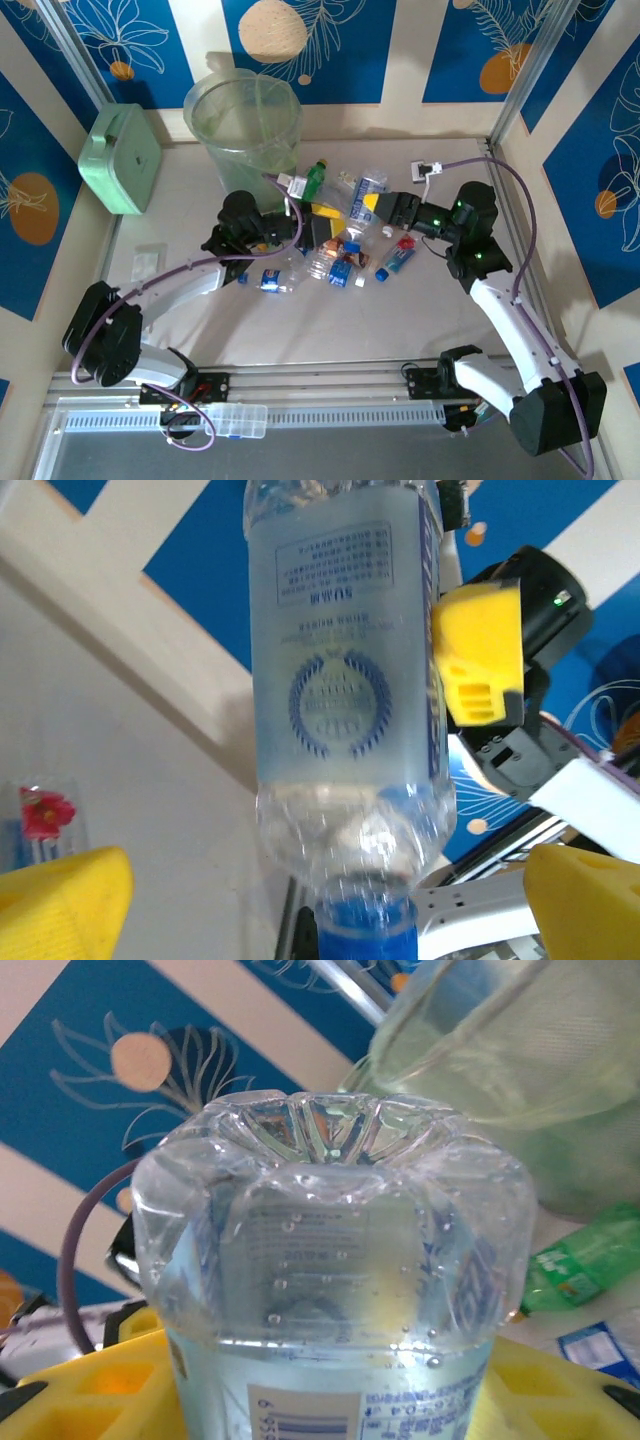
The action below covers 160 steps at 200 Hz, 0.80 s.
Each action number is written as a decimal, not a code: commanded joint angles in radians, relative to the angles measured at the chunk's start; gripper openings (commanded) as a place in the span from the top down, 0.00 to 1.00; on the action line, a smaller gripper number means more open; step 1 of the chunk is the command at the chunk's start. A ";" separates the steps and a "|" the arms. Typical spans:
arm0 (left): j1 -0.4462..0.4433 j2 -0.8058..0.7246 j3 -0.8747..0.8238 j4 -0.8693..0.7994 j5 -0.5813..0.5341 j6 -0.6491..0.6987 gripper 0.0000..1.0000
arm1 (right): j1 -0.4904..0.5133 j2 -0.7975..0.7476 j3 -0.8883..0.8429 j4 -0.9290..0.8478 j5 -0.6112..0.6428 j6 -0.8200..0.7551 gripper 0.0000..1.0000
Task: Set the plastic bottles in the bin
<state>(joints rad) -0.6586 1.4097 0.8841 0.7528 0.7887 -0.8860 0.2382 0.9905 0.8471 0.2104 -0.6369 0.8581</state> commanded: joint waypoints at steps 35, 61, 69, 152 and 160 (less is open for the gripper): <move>-0.040 0.045 -0.014 0.269 0.095 -0.130 0.01 | 0.073 0.038 -0.014 0.174 -0.071 0.071 0.46; -0.045 0.080 -0.011 0.384 0.120 -0.201 0.09 | 0.116 0.054 -0.002 0.170 -0.069 0.052 0.45; -0.045 0.091 -0.011 0.428 0.127 -0.221 0.12 | 0.125 0.057 0.000 0.158 -0.067 0.038 0.46; -0.045 0.117 -0.004 0.534 0.156 -0.268 0.52 | 0.148 0.056 -0.019 0.124 -0.062 0.001 0.39; -0.045 0.118 -0.002 0.534 0.157 -0.269 0.53 | 0.148 0.051 -0.021 0.118 -0.057 -0.004 0.32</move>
<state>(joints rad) -0.6964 1.5303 0.8768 1.1751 0.9081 -1.1545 0.3798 1.0531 0.8436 0.3466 -0.6899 0.8753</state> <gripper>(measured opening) 0.511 0.600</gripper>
